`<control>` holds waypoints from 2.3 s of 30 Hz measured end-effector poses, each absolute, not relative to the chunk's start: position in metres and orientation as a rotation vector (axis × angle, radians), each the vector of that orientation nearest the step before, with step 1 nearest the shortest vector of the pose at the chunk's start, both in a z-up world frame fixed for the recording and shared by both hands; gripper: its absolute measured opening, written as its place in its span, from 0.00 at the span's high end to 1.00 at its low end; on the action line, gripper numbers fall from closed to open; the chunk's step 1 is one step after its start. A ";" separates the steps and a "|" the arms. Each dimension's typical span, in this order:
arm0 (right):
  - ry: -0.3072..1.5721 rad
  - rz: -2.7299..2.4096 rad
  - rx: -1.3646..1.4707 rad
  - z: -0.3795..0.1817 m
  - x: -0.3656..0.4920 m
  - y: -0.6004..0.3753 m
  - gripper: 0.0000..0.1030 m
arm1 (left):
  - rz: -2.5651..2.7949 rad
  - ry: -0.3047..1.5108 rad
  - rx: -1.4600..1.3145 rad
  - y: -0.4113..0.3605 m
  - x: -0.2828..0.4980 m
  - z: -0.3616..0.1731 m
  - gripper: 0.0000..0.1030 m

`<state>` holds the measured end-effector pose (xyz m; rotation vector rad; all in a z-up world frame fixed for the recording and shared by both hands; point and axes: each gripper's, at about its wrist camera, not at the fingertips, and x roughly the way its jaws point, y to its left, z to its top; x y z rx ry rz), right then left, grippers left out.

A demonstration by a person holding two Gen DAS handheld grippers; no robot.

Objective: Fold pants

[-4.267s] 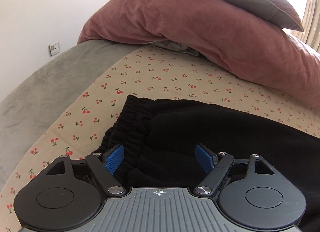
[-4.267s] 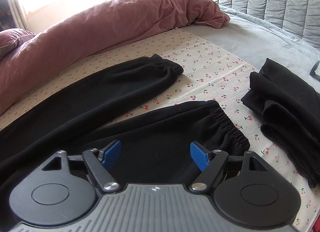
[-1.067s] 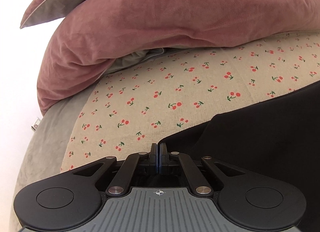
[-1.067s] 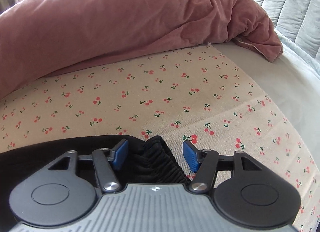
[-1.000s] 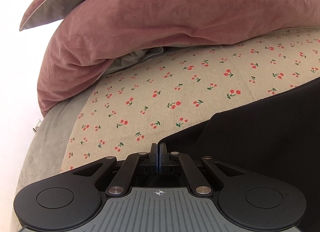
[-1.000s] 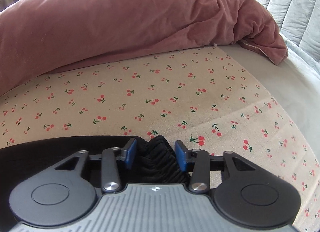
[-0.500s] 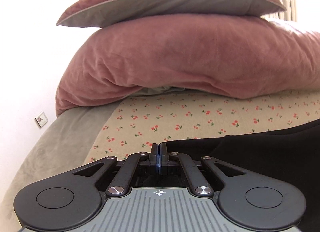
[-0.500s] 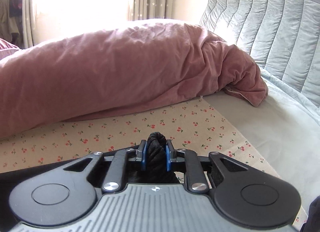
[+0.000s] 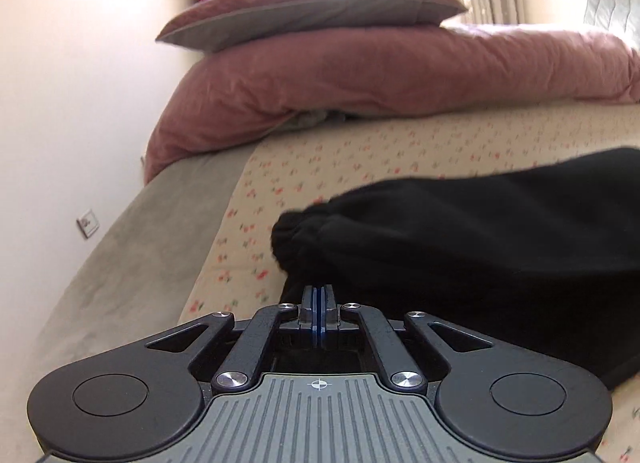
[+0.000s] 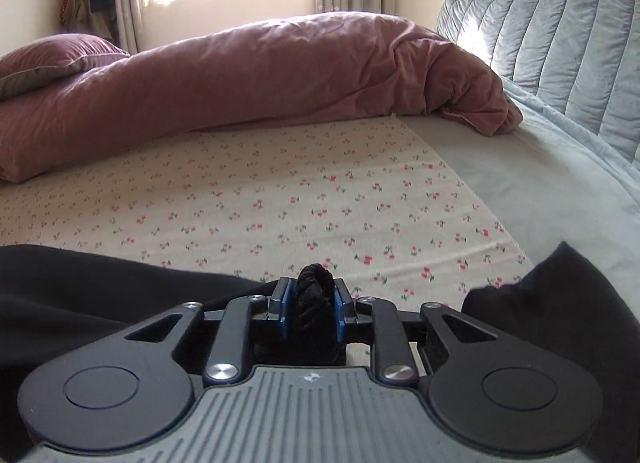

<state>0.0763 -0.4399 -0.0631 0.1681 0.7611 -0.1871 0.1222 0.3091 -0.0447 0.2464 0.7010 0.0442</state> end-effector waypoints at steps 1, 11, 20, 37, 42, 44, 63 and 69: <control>0.784 -0.200 0.183 -0.070 0.069 -0.437 0.77 | 0.069 0.744 0.199 0.318 0.121 -0.048 0.92; 0.652 -0.397 0.463 -0.029 0.017 -0.427 0.27 | -0.065 0.663 -0.433 0.368 0.081 -0.005 0.81; 0.840 -0.556 0.905 -0.077 0.066 -0.428 0.29 | 0.206 0.733 -0.486 0.308 0.137 -0.014 0.42; 0.739 -0.709 1.131 -0.100 0.055 -0.414 0.55 | 0.463 0.708 -0.644 0.298 0.157 -0.031 0.96; 0.720 -0.687 1.028 -0.089 0.063 -0.407 0.91 | 0.463 0.702 -0.622 0.297 0.154 -0.027 0.97; 0.685 -0.653 1.045 -0.086 0.062 -0.412 0.97 | 0.457 0.712 -0.657 0.302 0.156 -0.027 0.97; 0.761 -0.406 0.752 -0.068 0.050 -0.415 1.00 | 0.377 0.748 -0.659 0.343 0.088 -0.056 0.96; 0.669 -0.359 0.781 -0.051 0.039 -0.419 1.00 | 0.311 0.746 -0.594 0.337 0.084 -0.048 0.96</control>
